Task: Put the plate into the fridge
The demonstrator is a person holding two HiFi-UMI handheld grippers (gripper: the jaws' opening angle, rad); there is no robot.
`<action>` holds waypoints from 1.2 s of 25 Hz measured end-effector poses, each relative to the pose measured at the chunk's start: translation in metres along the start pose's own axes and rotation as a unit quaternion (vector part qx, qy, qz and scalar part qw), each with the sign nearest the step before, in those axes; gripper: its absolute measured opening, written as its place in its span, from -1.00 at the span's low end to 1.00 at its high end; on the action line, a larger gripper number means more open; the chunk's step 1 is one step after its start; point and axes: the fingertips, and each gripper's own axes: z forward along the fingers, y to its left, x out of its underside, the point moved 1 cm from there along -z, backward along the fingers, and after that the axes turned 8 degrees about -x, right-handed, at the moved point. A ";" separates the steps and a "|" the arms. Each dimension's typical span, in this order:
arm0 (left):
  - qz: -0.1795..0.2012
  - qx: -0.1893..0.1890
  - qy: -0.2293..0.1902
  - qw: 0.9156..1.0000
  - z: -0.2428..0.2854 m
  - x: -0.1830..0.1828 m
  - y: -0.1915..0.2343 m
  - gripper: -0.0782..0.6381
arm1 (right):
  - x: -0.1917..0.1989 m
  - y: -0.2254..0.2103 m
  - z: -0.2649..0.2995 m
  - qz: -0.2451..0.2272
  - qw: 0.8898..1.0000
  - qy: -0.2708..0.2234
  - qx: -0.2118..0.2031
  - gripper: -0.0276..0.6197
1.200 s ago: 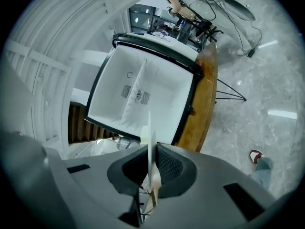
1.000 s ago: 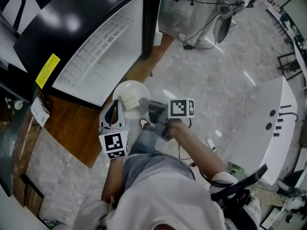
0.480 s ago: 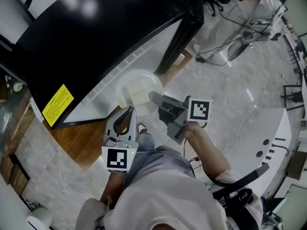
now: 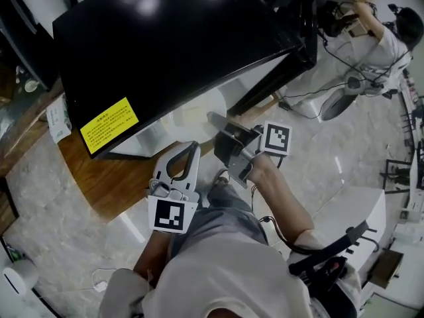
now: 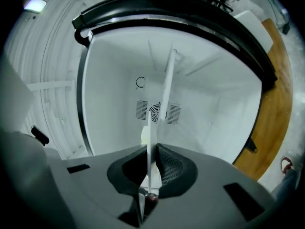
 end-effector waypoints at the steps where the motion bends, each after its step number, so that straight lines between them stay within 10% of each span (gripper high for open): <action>1: 0.002 -0.005 0.000 1.000 0.000 -0.001 0.001 -0.73 | -0.001 0.000 0.006 0.004 1.000 0.004 -0.001 -0.82; 17: 0.016 -0.090 -0.010 0.996 0.036 0.002 -0.003 -0.73 | -0.014 0.000 0.033 0.035 0.997 0.062 -0.011 -0.80; 21: 0.003 -0.132 -0.014 0.991 0.043 0.000 -0.001 -0.73 | -0.020 0.009 0.028 0.047 0.992 0.103 -0.050 -0.41; 30: 0.008 -0.195 -0.011 0.981 0.051 -0.008 0.014 -0.73 | -0.005 0.030 0.012 0.025 0.979 0.177 -0.092 -0.32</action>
